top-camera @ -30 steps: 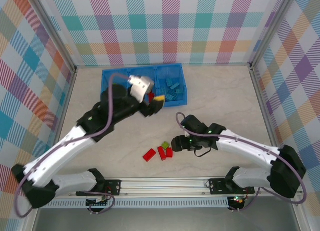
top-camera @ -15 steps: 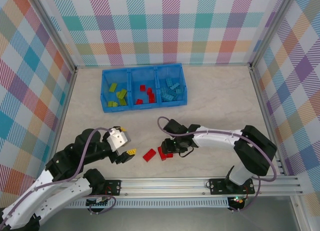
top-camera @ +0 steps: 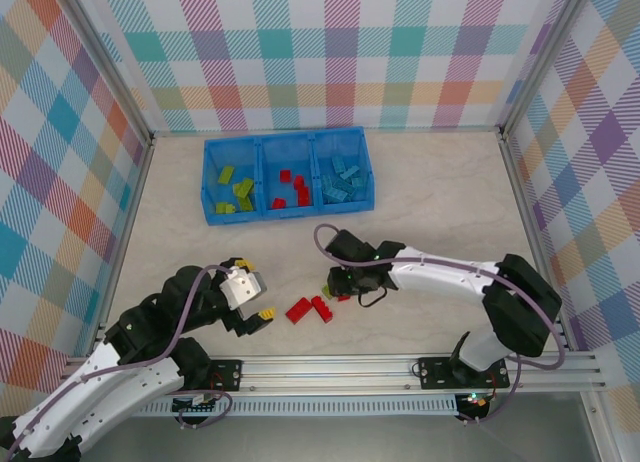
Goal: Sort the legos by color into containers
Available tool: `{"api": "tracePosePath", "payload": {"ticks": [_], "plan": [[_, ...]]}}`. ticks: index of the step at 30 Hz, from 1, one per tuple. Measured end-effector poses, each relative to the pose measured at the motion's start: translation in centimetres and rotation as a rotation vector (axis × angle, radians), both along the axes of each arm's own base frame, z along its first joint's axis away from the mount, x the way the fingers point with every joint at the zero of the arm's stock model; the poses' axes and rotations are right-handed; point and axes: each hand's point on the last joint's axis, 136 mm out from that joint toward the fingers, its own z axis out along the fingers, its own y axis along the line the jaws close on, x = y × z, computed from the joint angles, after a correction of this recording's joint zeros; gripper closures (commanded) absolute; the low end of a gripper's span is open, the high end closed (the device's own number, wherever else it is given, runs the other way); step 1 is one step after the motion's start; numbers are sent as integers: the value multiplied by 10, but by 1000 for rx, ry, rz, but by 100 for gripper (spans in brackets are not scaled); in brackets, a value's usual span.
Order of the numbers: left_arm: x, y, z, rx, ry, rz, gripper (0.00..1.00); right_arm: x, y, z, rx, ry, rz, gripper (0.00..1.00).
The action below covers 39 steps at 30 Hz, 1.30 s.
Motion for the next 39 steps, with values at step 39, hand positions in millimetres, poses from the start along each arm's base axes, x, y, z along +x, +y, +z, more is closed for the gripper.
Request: {"api": "tracePosePath", "payload": {"ticks": [39], "plan": [[25, 25, 16, -35, -148, 168, 0, 196, 101, 111, 51, -596, 216, 45]]}}
